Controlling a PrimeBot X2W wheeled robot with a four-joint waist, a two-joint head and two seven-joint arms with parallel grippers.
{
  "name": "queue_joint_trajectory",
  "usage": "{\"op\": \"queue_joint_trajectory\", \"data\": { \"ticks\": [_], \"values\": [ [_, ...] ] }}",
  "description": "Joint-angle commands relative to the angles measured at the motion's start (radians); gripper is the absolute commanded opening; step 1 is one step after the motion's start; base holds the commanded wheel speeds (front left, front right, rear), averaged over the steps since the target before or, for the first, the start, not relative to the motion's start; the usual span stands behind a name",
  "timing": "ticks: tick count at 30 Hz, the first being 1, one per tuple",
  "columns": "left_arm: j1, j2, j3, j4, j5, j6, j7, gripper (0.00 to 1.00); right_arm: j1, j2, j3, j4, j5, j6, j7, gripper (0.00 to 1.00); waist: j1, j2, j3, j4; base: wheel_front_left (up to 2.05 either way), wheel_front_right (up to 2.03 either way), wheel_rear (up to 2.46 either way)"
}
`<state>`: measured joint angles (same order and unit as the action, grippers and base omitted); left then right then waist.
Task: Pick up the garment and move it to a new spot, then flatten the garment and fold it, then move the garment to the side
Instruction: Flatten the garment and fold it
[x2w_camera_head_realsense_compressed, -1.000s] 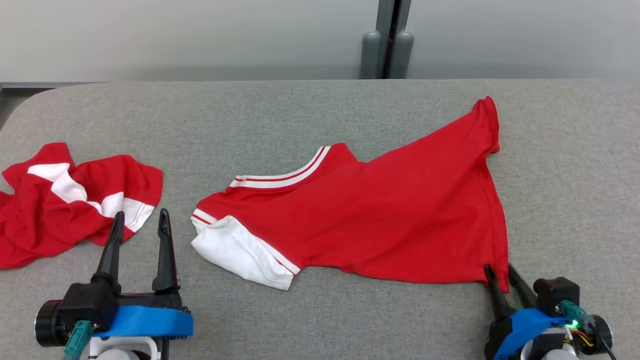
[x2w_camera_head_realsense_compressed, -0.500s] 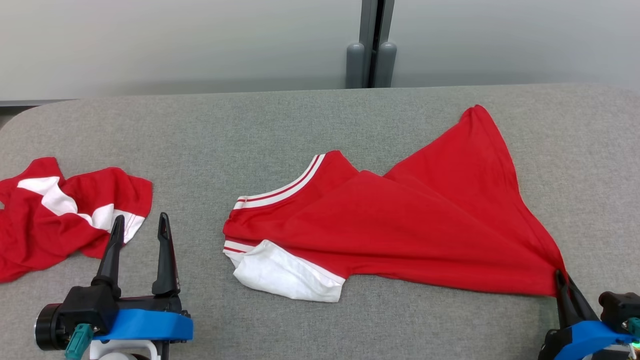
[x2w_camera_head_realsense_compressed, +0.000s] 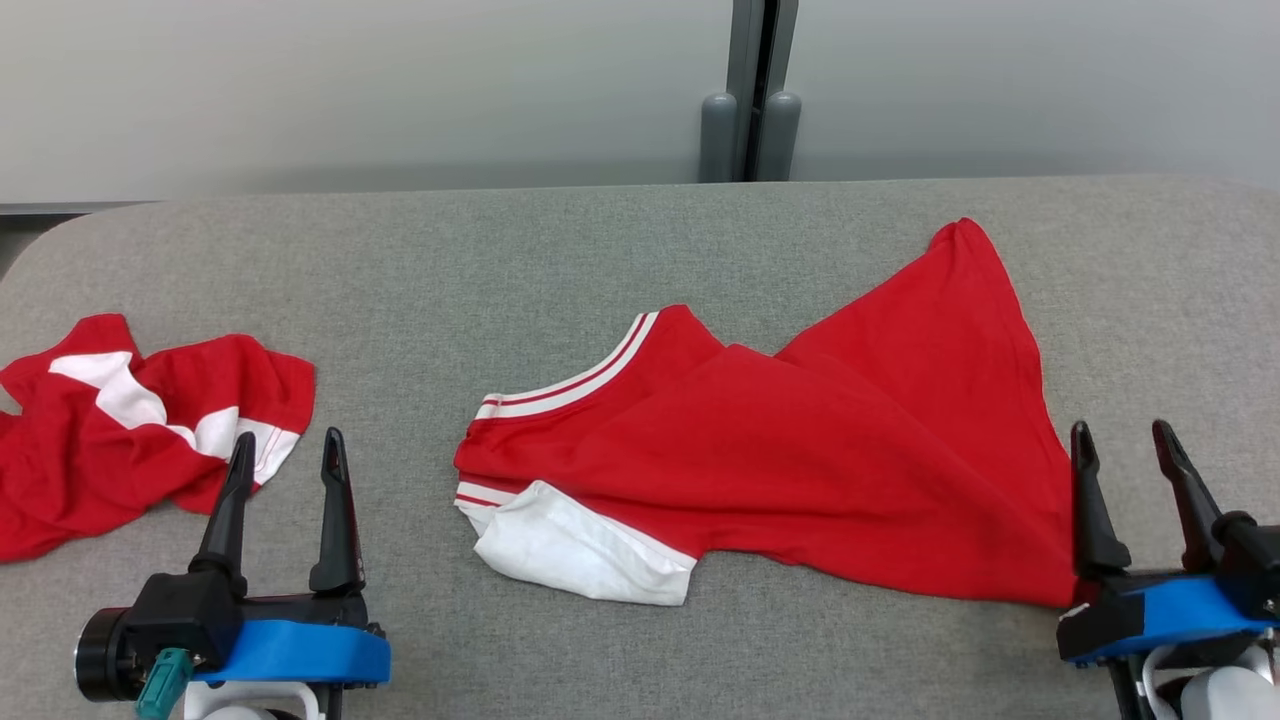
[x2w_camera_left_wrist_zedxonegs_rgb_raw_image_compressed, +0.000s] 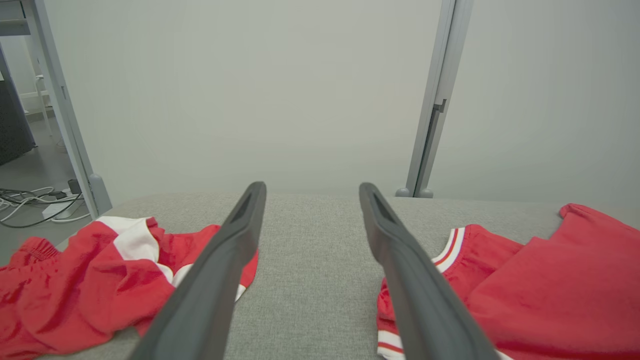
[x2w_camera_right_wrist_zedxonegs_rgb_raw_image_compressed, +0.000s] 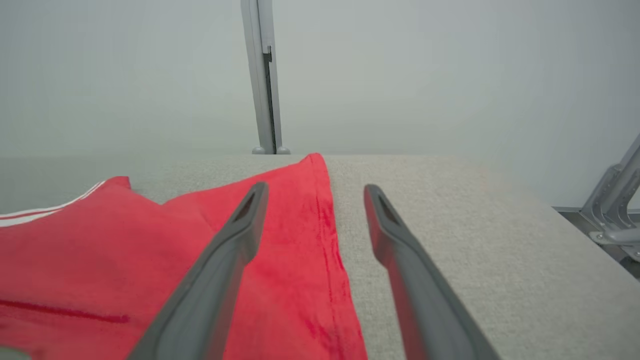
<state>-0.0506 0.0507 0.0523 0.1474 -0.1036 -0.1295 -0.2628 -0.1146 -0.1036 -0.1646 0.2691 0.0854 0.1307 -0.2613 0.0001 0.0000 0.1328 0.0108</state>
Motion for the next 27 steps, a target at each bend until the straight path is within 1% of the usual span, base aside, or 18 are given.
{"op": "queue_joint_trajectory", "data": {
  "ticks": [1,5,9,12,15,16,21,27],
  "values": [
    [-0.001,-0.001,-0.001,-0.002,0.005,-0.001,-0.003,1.0,-0.011,0.012,0.01,-0.051,-0.006,0.0,-0.004,1.0,-0.0001,0.0,0.001,0.001,0.0,0.0,0.0],
    [-0.004,-0.001,-0.007,-0.002,0.009,-0.001,-0.003,1.0,0.012,0.038,0.04,-0.149,-0.002,0.0,-0.004,1.0,-0.0001,0.0,0.002,0.005,0.0,0.0,0.0],
    [-0.01,-0.001,-0.017,0.0,0.011,-0.001,-0.003,1.0,0.024,0.05,0.079,-0.163,-0.001,0.0,-0.004,1.0,-0.0001,0.0,0.004,0.007,0.0,0.0,0.0],
    [-0.021,0.006,-0.042,0.003,0.018,-0.001,-0.003,1.0,0.025,0.051,0.087,-0.158,0.0,0.0,-0.004,1.0,-0.0001,0.0,0.002,0.008,0.0,0.0,0.0],
    [-0.035,0.019,-0.094,0.021,0.02,-0.001,-0.003,1.0,0.025,0.053,0.091,-0.151,0.002,0.0,-0.005,1.0,-0.0001,0.0,-0.002,0.007,0.0,0.0,0.0],
    [-0.035,0.019,-0.094,0.021,0.02,-0.001,-0.003,1.0,0.025,0.053,0.091,-0.151,0.002,0.0,-0.005,1.0,-0.0001,0.0,-0.002,0.007,0.0,0.0,0.0],
    [-0.076,0.054,-0.201,0.061,0.016,-0.001,-0.003,1.0,0.019,0.053,0.099,-0.139,0.007,0.0,-0.005,1.0,-0.0001,0.0,-0.009,-0.004,0.0,0.0,0.0],
    [-0.116,0.099,-0.324,0.17,-0.03,-0.001,-0.003,1.0,0.024,0.053,0.112,-0.116,0.021,0.0,-0.004,1.0,-0.0001,0.0,-0.01,-0.027,0.0,0.0,0.0]
  ]
}}
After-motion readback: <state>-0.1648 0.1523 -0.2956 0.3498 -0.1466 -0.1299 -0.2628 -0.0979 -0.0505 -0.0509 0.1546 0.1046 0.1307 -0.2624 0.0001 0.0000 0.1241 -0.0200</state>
